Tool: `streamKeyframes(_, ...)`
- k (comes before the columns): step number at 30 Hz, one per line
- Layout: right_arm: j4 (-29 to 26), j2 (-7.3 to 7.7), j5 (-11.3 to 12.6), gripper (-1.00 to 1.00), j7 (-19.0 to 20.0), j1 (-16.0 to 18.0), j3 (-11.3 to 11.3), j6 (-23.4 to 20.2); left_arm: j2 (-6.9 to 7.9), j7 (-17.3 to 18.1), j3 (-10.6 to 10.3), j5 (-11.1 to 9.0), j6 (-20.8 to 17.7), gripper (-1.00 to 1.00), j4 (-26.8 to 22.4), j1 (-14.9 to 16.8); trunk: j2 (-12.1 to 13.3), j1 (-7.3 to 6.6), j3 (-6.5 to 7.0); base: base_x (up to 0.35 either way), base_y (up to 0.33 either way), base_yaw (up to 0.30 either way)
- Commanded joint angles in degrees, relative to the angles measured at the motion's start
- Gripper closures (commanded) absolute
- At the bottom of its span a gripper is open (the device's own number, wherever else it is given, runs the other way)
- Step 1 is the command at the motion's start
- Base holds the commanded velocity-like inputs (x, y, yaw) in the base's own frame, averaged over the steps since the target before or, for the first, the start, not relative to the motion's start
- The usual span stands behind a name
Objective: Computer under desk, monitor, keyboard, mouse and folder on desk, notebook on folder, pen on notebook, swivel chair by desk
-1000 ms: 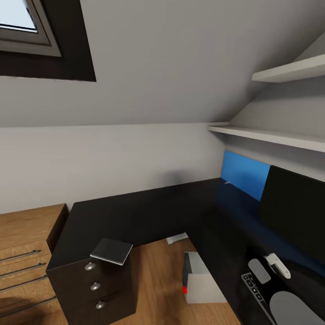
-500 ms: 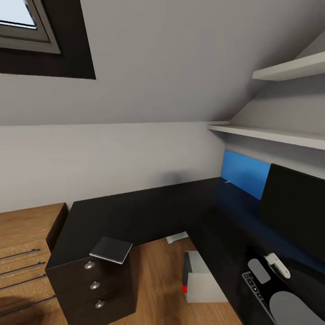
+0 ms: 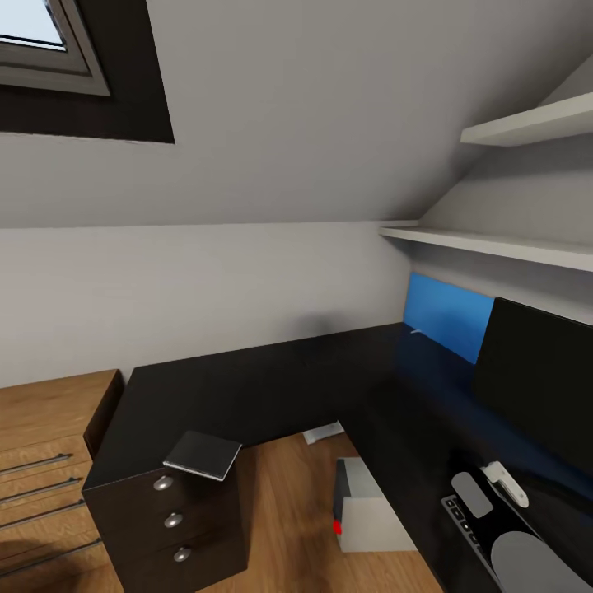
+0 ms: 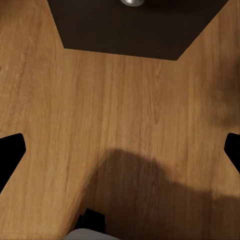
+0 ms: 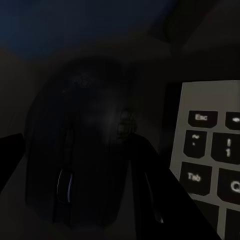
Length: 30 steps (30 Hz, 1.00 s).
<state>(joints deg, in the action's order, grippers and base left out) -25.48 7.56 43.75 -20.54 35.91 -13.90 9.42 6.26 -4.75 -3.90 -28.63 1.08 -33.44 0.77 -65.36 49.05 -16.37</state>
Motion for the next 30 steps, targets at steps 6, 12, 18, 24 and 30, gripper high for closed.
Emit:
streamKeyframes(6,-0.01,0.0,0.8,1.0,0.15,0.04,0.06,0.42,0.1,-0.49,-0.41,-0.53,0.07,-1.0,-0.05,0.03,-0.05,0.0,-0.07,0.0,0.0,0.0)
streamKeyframes(12,-0.01,0.0,0.79,1.0,0.15,0.04,0.07,0.42,-0.07,-0.54,-0.41,-0.5,0.23,-1.0,-0.05,0.03,-0.05,0.0,-0.07,0.022,0.011,0.0)
streamKeyframes(18,-0.01,0.0,0.8,1.0,0.12,0.04,0.02,0.42,-0.04,-0.76,-0.41,-0.51,0.24,-1.0,-0.05,0.03,-0.05,0.0,-0.07,0.03,0.022,0.0)
streamKeyframes(24,-0.01,0.0,0.81,1.0,0.13,0.04,0.01,0.42,0.03,-0.71,-0.41,-0.54,0.22,-1.0,-0.04,0.03,-0.05,0.0,-0.07,0.002,0.154,0.0)
streamKeyframes(30,-0.07,0.07,0.76,1.0,0.11,0.04,0.0,0.22,-0.07,-0.78,-0.41,-0.55,0.15,-1.0,-0.05,0.03,-0.05,0.0,-0.07,0.0,0.025,0.0)
